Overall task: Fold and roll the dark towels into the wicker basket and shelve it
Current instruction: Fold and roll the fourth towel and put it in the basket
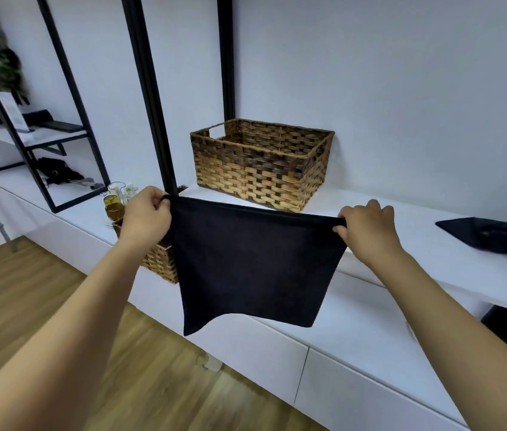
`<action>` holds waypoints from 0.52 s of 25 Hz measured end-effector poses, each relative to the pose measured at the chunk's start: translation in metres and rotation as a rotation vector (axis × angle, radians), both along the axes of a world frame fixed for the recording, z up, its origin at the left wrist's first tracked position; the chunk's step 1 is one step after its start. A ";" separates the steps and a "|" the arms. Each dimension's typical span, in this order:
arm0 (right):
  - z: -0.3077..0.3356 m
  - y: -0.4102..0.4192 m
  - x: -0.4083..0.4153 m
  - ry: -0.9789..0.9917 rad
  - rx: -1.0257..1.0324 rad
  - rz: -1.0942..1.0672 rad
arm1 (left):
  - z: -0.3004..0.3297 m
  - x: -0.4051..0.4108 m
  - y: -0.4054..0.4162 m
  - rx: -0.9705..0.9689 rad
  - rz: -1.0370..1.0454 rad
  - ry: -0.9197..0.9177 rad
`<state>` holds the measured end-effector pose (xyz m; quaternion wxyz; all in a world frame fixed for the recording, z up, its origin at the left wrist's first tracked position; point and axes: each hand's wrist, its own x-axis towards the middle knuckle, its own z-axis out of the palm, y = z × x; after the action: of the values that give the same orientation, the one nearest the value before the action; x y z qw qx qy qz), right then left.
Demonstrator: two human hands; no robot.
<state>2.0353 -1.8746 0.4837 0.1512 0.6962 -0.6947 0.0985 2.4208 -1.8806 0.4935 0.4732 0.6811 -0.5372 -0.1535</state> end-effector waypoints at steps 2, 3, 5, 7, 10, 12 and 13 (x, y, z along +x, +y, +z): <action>0.006 -0.002 -0.011 0.006 0.009 -0.028 | 0.009 -0.008 -0.003 0.008 -0.013 -0.039; 0.010 -0.002 -0.018 -0.035 0.002 -0.033 | 0.014 -0.012 -0.005 0.015 -0.021 -0.078; 0.019 0.004 -0.033 -0.125 -0.047 -0.029 | 0.024 -0.021 -0.010 0.032 -0.059 -0.086; 0.029 0.010 -0.050 -0.170 -0.098 -0.047 | 0.035 -0.033 -0.016 0.054 -0.113 0.001; 0.056 0.019 -0.079 -0.391 -0.091 -0.080 | 0.056 -0.058 -0.026 0.030 -0.169 0.225; 0.082 0.026 -0.100 -0.717 -0.119 -0.068 | 0.077 -0.078 -0.032 -0.013 -0.213 0.330; 0.094 0.030 -0.110 -0.848 -0.138 -0.069 | 0.087 -0.090 -0.035 -0.019 -0.242 0.363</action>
<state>1.9252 -1.8450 0.5778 -0.0982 0.5587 -0.7102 0.4170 2.3311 -1.9155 0.5802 0.5466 0.5686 -0.5223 -0.3242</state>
